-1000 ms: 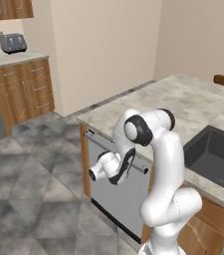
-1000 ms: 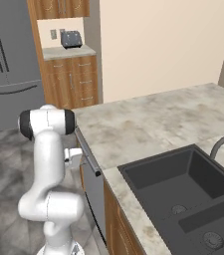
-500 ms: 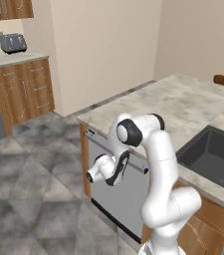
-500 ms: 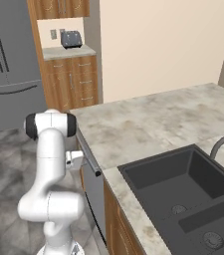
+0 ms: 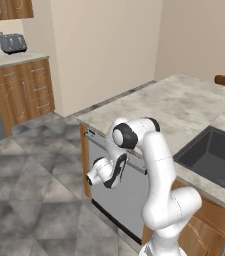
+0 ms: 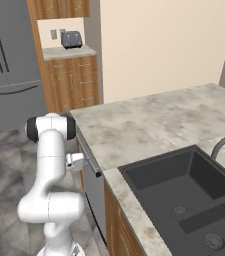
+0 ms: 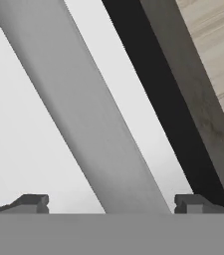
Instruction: Open the dishwasher door and pull out the top rack.
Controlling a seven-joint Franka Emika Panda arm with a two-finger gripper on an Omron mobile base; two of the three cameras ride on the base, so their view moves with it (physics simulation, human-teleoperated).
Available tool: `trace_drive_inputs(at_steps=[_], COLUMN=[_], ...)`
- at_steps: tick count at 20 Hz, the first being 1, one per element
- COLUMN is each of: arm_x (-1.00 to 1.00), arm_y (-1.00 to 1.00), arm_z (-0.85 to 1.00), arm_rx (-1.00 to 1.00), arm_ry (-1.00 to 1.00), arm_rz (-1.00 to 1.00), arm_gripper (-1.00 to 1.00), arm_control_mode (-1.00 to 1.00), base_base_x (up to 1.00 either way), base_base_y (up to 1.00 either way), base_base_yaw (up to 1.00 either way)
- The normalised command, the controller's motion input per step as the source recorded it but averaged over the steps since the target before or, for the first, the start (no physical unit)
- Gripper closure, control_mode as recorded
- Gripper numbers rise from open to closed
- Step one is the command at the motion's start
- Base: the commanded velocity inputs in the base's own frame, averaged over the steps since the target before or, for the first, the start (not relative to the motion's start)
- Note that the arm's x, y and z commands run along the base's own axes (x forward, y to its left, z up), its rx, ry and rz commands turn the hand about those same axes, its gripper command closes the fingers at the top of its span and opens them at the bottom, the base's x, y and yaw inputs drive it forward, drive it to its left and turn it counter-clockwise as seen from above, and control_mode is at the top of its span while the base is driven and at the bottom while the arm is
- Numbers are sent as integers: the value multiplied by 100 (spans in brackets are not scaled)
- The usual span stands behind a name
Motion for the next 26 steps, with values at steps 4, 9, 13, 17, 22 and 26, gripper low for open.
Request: trace_drive_inputs(at_steps=[4,9,13,17,22,26], arm_x=[29,33,4,-37,-67,-81], arm_y=[-12,-7,0,38,93,100], arm_z=[1,-10,-17,-29,-29,-51], arm_rx=[0,0,0,2,18,20], arm_ry=[-2,0,0,13,34,42], arm_rz=[0,0,0,0,4,9], arm_gripper=[-100,100,100,100,100,100], arm_control_mode=[-100,-100,-100,-100,-100,-100], base_base_x=[0,0,0,0,0,0], base_base_y=[0,0,0,0,0,0], base_base_yaw=[0,0,0,0,0,0])
